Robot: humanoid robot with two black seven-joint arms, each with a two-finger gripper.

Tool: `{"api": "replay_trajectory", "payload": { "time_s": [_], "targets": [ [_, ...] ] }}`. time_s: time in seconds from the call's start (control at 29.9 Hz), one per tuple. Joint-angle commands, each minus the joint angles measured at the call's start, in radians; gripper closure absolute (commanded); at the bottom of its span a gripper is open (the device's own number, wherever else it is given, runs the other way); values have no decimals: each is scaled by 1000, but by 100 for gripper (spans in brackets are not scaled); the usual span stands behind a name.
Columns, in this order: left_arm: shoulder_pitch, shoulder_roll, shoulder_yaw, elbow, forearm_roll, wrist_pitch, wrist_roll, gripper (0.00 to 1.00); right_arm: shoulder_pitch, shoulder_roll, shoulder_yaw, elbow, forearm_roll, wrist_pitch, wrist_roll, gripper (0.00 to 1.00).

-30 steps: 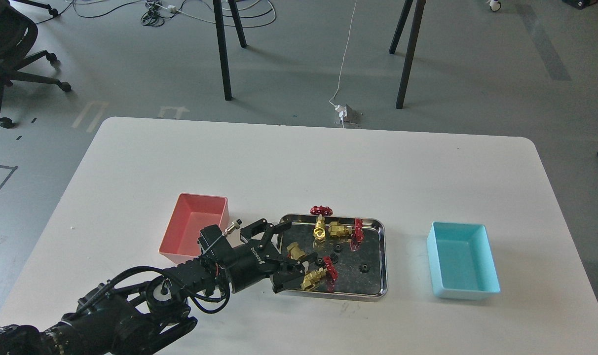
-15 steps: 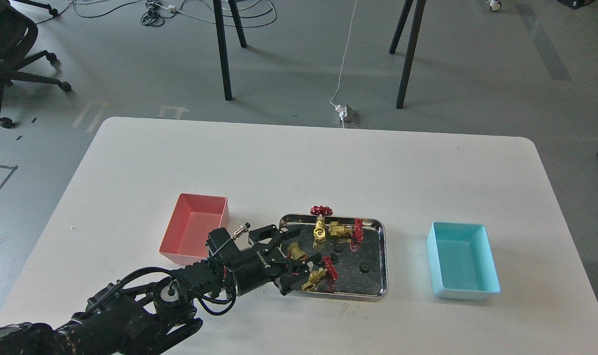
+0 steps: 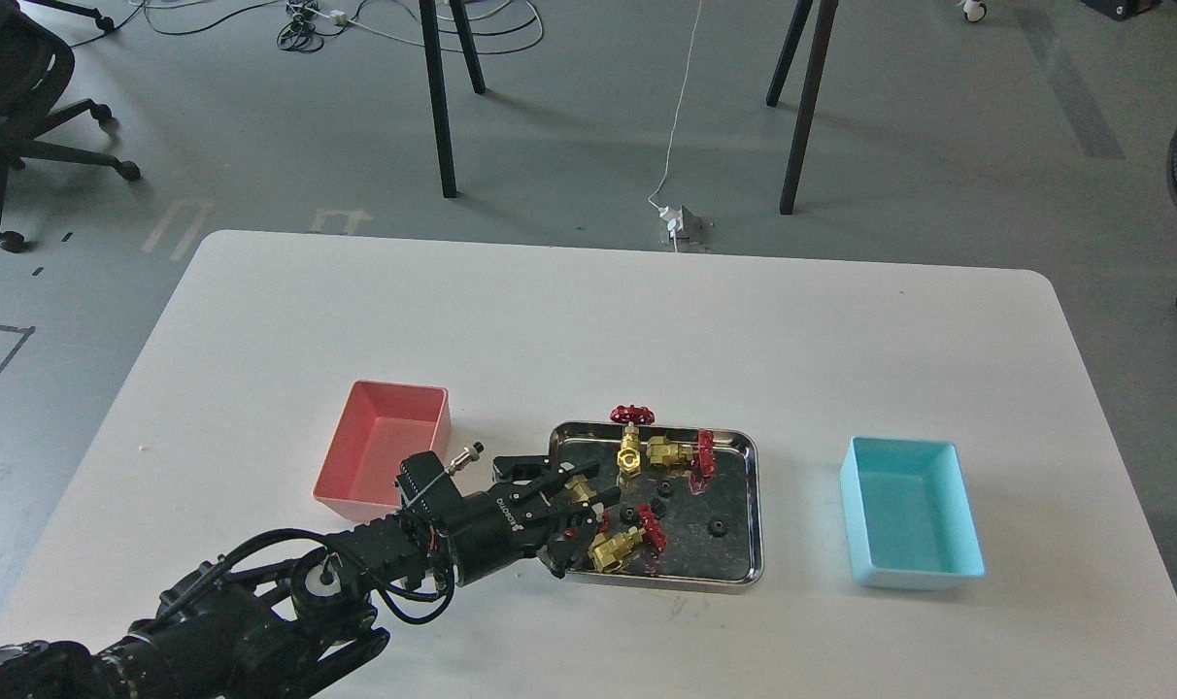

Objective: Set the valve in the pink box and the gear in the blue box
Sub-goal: 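Carry the valve with the left gripper into the pink box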

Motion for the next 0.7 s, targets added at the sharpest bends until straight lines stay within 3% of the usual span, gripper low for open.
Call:
{"api": "replay_trajectory", "payload": {
  "time_s": [0.0,0.13,0.33,0.5,0.67],
  "targets": [
    [-18,34,-34,-59,0,-4,1,79,-5,0,-1,-14,0,5,-2,1],
    [-27,124,-99,-165,-14,-21,7,79,-10,2,-1,-14,0,5,-2,1],
    [-21,356,-148,-286,-152,-12,10,79,-10,2,-1,-14,0,5,-2,1],
    [-10,467,-129,-290,-210,11,11,79,-10,9,-1,-15,-1,4,-2,1],
    [45,462,-129,-224,-210,11,10,79,-8,32,1,-28,-6,2,-2,1]
  ]
}}
